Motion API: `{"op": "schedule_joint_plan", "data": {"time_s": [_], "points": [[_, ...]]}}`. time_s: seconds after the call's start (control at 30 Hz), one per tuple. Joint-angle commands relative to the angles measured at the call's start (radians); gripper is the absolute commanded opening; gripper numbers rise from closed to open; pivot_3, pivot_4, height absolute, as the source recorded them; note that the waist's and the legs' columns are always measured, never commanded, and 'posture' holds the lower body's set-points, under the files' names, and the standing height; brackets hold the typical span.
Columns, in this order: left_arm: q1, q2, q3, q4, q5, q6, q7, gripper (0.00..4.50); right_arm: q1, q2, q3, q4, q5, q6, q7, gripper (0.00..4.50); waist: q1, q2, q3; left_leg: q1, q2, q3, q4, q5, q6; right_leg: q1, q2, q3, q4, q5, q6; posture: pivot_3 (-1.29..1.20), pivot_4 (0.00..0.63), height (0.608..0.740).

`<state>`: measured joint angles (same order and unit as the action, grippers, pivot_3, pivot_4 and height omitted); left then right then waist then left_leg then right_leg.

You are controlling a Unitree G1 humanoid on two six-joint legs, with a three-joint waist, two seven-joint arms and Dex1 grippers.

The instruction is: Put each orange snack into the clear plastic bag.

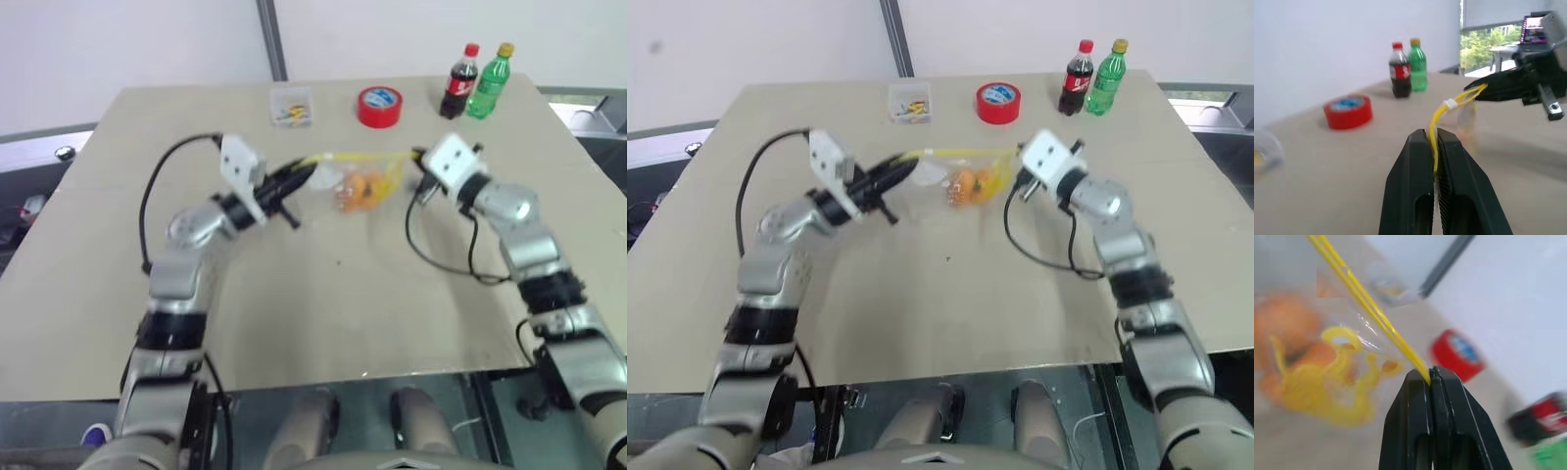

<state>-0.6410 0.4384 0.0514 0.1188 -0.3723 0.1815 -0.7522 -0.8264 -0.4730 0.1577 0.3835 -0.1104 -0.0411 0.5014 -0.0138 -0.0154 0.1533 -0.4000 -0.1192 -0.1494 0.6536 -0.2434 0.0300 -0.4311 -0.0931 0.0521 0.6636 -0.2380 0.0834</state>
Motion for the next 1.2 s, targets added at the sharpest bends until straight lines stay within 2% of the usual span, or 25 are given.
{"op": "schedule_joint_plan", "data": {"time_s": [0.03, 0.17, 0.3, 0.33, 0.4, 0.5, 0.6, 0.67, 0.73, 0.97, 1.13, 1.2], "points": [[-0.104, 0.007, 0.024, 0.111, 0.033, -0.127, -0.031, 0.00, -0.065, -0.085, -0.082, 0.041, -0.014, -0.023, -0.036, 0.08, -0.002, 0.000, 0.000, -0.001, 0.000, 0.000, 0.000, 0.000, 0.000, 0.000, 0.000, 0.000, -0.001, 0.000, 0.000, 0.00, 0.150, 0.713], [-0.060, 0.007, -0.020, 0.102, 0.071, -0.224, -0.081, 0.00, 0.018, -0.119, -0.095, -0.103, 0.006, 0.019, -0.009, 0.08, -0.021, 0.000, 0.000, -0.001, 0.000, 0.002, -0.004, -0.001, 0.001, -0.002, -0.002, -0.001, -0.005, 0.000, 0.000, 0.00, 0.150, 0.713], [0.134, -0.003, -0.064, -0.029, 0.090, -0.240, -0.082, 0.00, 0.272, -0.148, -0.076, -0.382, -0.008, 0.131, 0.029, 0.08, -0.034, 0.000, -0.001, -0.008, 0.000, 0.003, -0.003, -0.002, 0.002, -0.010, -0.006, -0.003, -0.003, 0.000, 0.000, 0.00, 0.150, 0.713], [0.184, -0.009, -0.074, -0.063, 0.095, -0.239, -0.072, 0.00, 0.345, -0.150, -0.060, -0.432, -0.022, 0.133, 0.031, 0.49, -0.034, 0.000, -0.001, -0.015, 0.000, 0.003, 0.000, -0.001, 0.002, -0.018, -0.006, -0.003, -0.001, 0.000, 0.000, 0.00, 0.150, 0.713], [0.248, -0.017, -0.088, -0.113, 0.105, -0.234, -0.053, 0.00, 0.453, -0.166, -0.033, -0.500, -0.066, 0.132, 0.034, 1.20, -0.027, 0.000, -0.001, -0.015, 0.000, 0.003, 0.001, -0.001, 0.002, -0.018, -0.007, -0.004, 0.001, 0.000, 0.000, 0.00, 0.150, 0.713], [0.284, -0.015, -0.098, -0.149, 0.122, -0.233, -0.048, 0.00, 0.574, -0.157, -0.064, -0.648, 0.012, 0.219, 0.082, 2.62, -0.021, 0.002, 0.001, -0.015, 0.000, 0.003, 0.008, -0.001, 0.002, -0.017, -0.004, -0.004, 0.008, 0.000, 0.000, 0.00, 0.150, 0.713], [0.290, -0.002, -0.101, -0.172, 0.134, -0.226, -0.049, 0.00, 0.634, -0.215, -0.063, -0.832, 0.074, 0.286, 0.192, 2.62, -0.019, 0.003, 0.001, -0.009, -0.001, 0.003, 0.015, -0.004, 0.006, -0.010, -0.004, -0.004, 0.014, 0.001, 0.001, 0.00, 0.150, 0.713], [0.289, 0.013, -0.107, -0.179, 0.152, -0.240, -0.060, 0.00, 0.597, -0.219, -0.034, -0.899, 0.074, 0.321, 0.216, 2.62, -0.019, 0.002, 0.001, 0.004, -0.001, 0.003, 0.014, -0.005, 0.007, 0.004, -0.004, -0.005, 0.011, 0.000, 0.001, 0.00, 0.150, 0.713], [0.289, 0.027, -0.118, -0.185, 0.172, -0.258, -0.071, 0.00, 0.526, -0.178, 0.012, -0.931, 0.078, 0.376, 0.212, 2.62, -0.021, 0.002, 0.002, 0.007, 0.001, 0.002, 0.014, -0.005, 0.007, 0.008, -0.002, -0.007, 0.008, 0.000, 0.001, 0.00, 0.150, 0.713], [0.285, 0.046, -0.138, -0.178, 0.204, -0.296, -0.088, 0.00, 0.298, -0.027, 0.179, -0.830, 0.000, 0.405, 0.198, 2.62, -0.010, 0.002, 0.001, 0.006, 0.001, 0.000, 0.014, -0.003, 0.003, 0.008, -0.002, -0.008, 0.007, 0.000, 0.001, 0.00, 0.150, 0.713], [0.293, 0.051, -0.143, -0.182, 0.212, -0.313, -0.087, 0.00, 0.235, 0.011, 0.242, -0.734, -0.031, 0.368, 0.213, 2.62, 0.003, 0.002, 0.001, 0.001, 0.000, -0.002, 0.013, -0.003, 0.004, 0.006, -0.003, -0.010, 0.000, 0.001, 0.001, 0.00, 0.150, 0.713], [0.297, 0.054, -0.144, -0.181, 0.220, -0.326, -0.086, 0.00, 0.226, 0.020, 0.245, -0.716, -0.033, 0.359, 0.217, 1.70, 0.003, 0.002, 0.001, 0.001, 0.000, -0.003, 0.011, -0.003, 0.003, 0.006, -0.003, -0.011, -0.001, 0.001, 0.001, 0.00, 0.150, 0.713]]}}
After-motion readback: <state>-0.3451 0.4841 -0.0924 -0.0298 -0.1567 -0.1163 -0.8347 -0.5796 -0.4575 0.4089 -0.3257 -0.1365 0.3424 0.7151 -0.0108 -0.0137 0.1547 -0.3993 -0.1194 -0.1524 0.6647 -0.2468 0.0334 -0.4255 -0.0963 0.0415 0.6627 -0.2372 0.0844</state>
